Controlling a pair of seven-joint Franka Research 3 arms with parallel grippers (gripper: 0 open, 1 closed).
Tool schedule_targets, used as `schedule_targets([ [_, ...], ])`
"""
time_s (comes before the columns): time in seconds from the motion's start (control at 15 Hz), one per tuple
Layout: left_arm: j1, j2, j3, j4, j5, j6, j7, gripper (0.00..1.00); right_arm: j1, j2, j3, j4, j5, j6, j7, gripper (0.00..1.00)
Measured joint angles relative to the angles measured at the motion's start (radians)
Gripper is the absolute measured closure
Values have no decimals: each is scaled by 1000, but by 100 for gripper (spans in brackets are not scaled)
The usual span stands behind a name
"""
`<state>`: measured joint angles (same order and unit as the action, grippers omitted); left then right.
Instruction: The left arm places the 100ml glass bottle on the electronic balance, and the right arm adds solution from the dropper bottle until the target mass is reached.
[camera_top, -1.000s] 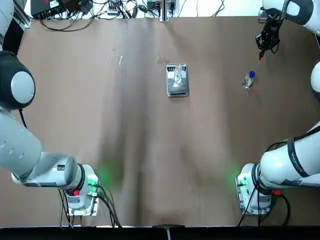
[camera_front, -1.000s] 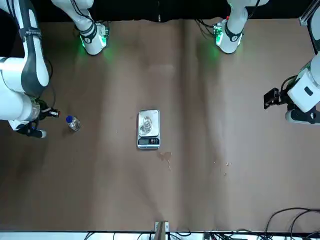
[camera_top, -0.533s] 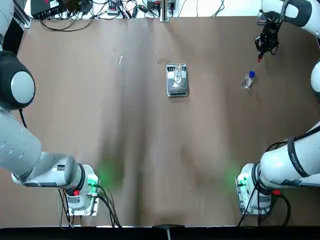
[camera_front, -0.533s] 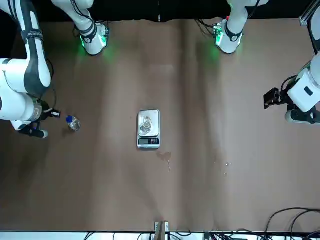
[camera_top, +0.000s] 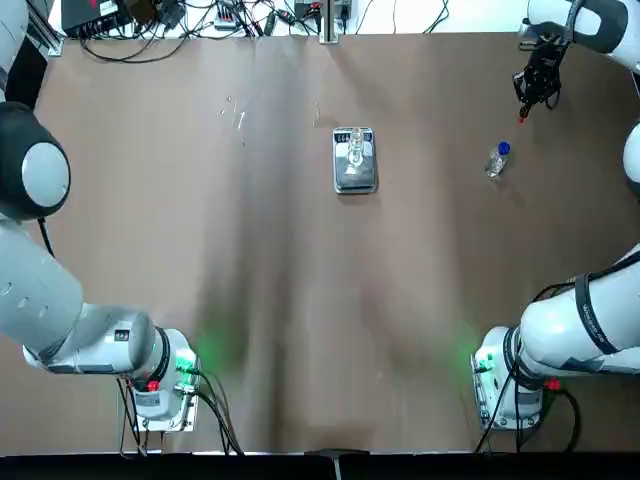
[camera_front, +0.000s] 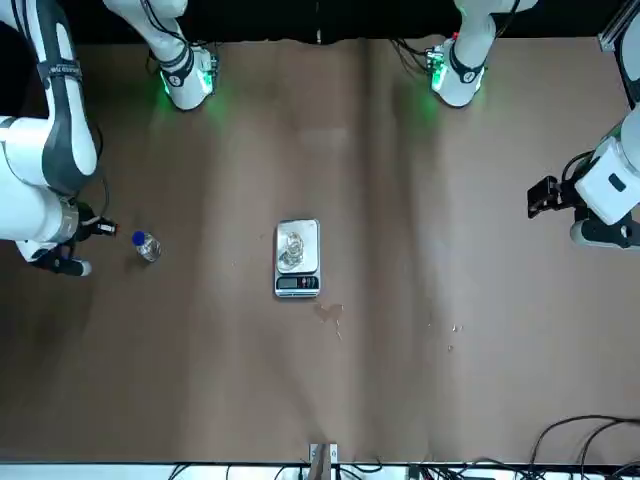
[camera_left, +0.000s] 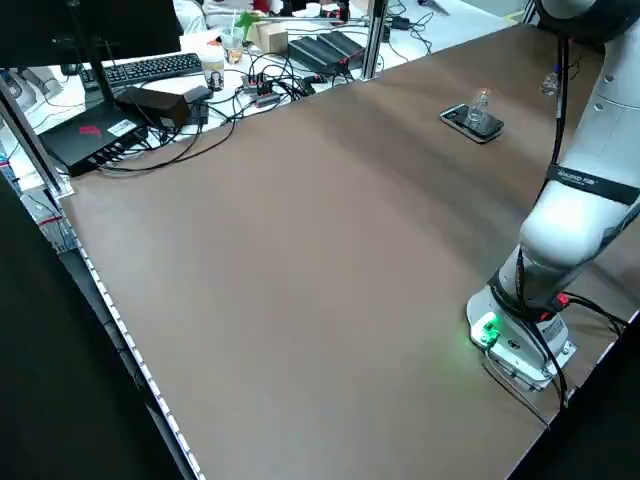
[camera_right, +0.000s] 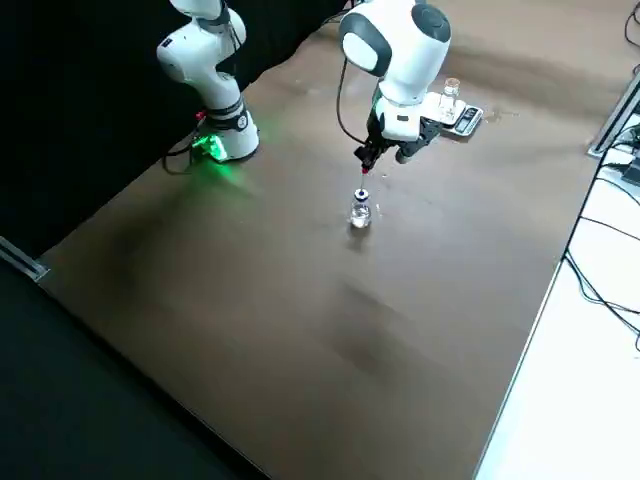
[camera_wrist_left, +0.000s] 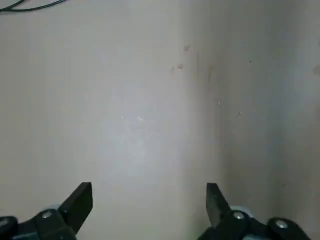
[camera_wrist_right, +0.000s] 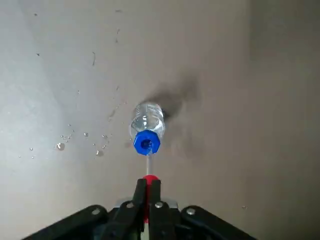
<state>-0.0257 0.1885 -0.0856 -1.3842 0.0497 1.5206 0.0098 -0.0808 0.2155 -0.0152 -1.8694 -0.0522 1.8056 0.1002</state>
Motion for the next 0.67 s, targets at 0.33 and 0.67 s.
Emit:
schedule_targets([
  [0.33,0,0,0,0,0,0,0,0,0,0,3,-12,0,13,-2,95],
  [0.67,0,0,1,-3,0,0,0,0,0,0,6,-13,0,16,-4,95],
])
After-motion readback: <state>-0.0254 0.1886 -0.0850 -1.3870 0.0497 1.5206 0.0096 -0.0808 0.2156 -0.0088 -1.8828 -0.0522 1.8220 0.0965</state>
